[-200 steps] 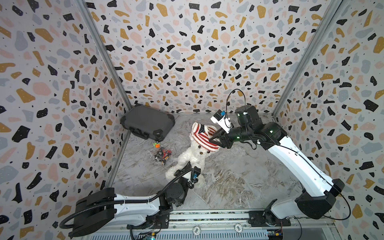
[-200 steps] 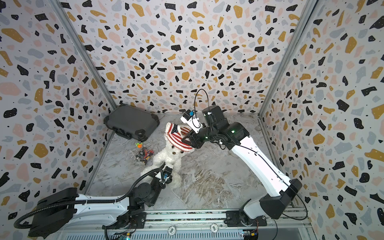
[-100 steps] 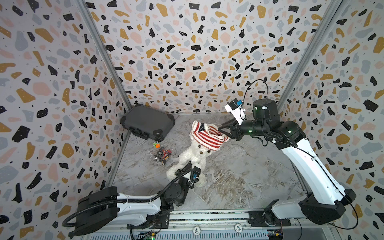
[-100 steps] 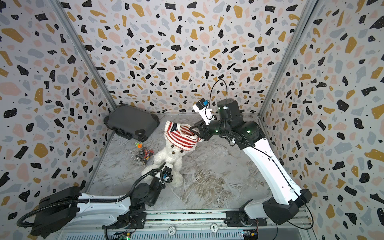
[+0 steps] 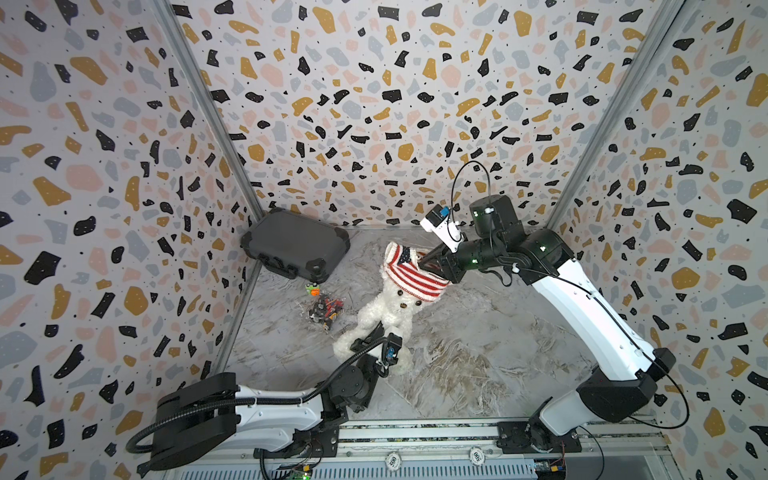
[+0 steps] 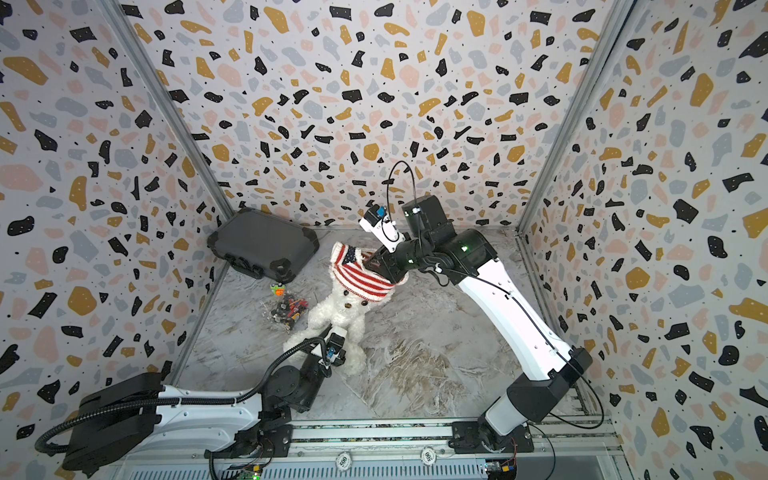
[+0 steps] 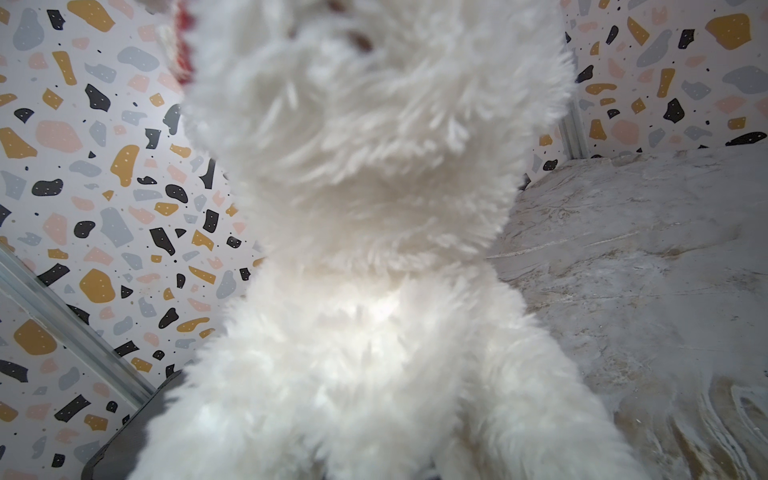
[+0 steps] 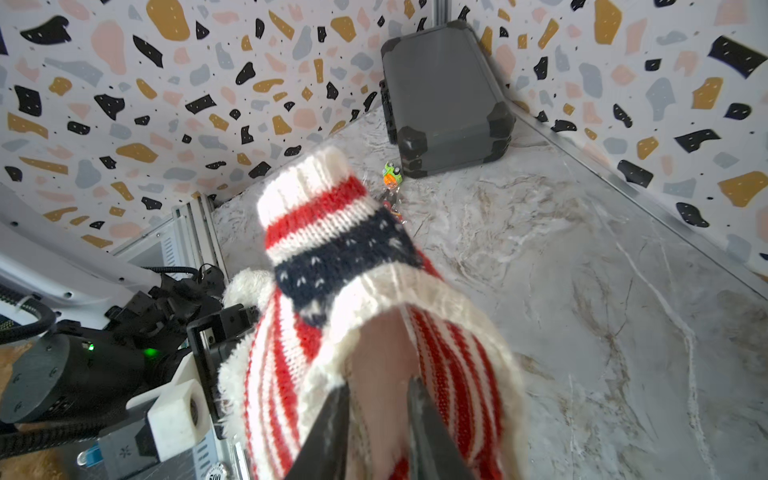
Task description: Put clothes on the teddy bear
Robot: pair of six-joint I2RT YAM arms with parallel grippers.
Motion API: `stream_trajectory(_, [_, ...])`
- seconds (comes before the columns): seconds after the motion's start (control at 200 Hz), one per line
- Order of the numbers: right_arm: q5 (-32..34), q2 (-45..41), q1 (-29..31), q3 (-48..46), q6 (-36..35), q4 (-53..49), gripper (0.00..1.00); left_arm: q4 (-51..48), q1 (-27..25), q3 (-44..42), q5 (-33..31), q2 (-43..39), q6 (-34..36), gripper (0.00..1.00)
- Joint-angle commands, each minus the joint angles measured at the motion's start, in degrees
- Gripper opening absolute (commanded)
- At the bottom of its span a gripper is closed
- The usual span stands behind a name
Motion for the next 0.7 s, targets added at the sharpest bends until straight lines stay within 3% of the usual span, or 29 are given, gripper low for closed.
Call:
stream_trajectory(0.0, [0.53, -1.28, 0.37, 1.05, -1.34, -2.18, 0.27, 4.10, -0.22, 1.52, 0.78, -0.05, -0.38, 0.00])
stream_trajectory(0.345, [0.28, -1.49, 2.11, -2.72, -1.05, -3.16, 0.42, 3.68, -0.30, 1.26, 0.86, -0.89, -0.57, 0.00])
stream_trajectory(0.696, [-2.99, -2.84, 2.31, -8.69, 0.78, -0.60, 0.48, 4.80, -1.09, 1.35, -0.31, 0.46, 0.45, 0.00])
